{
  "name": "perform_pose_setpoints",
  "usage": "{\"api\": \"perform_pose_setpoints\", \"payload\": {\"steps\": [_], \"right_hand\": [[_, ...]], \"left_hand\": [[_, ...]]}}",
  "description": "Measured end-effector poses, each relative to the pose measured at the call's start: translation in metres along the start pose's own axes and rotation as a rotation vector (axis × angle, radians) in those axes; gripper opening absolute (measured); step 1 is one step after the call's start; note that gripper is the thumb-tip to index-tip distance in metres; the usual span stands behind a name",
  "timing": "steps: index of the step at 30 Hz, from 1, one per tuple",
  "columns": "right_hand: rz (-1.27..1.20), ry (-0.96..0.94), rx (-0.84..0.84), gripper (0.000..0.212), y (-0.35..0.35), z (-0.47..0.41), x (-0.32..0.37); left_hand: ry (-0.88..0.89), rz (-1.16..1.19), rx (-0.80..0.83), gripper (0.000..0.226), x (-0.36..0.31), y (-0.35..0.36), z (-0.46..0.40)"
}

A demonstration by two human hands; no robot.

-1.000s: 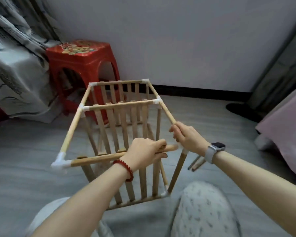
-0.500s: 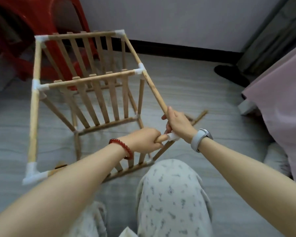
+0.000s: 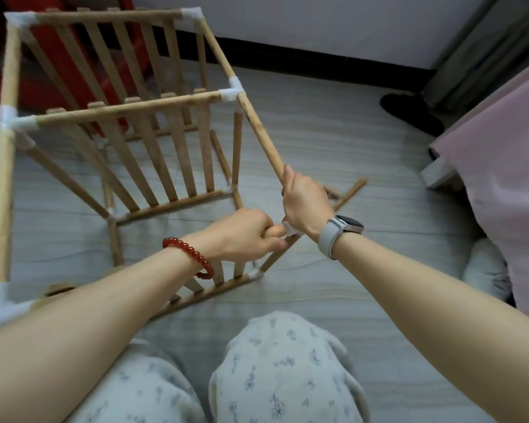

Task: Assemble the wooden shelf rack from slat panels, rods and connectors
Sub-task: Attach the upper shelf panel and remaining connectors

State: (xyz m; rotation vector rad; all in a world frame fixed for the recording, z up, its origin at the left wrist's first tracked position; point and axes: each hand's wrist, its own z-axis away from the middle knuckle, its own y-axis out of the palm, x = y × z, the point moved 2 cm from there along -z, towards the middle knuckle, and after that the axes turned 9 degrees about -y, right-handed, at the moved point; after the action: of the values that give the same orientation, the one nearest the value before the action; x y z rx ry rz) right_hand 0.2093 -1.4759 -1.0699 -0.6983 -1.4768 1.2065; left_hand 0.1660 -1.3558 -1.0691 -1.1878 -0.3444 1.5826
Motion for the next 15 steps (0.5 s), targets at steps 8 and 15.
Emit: {"api": "perform_pose_setpoints", "payload": {"steps": [8,15], "right_hand": [[-0.026,0.076,-0.028,0.026,0.004,-0.003,0.004],[-1.009,0.265,0.142,0.048,-0.002,0.018,-0.007]], "left_hand": [[-0.069,0.058,-0.044,0.043,0.003,0.003,0.003],[-0.049,0.050,0.040,0.032,0.005,0.003,0.004]]}}
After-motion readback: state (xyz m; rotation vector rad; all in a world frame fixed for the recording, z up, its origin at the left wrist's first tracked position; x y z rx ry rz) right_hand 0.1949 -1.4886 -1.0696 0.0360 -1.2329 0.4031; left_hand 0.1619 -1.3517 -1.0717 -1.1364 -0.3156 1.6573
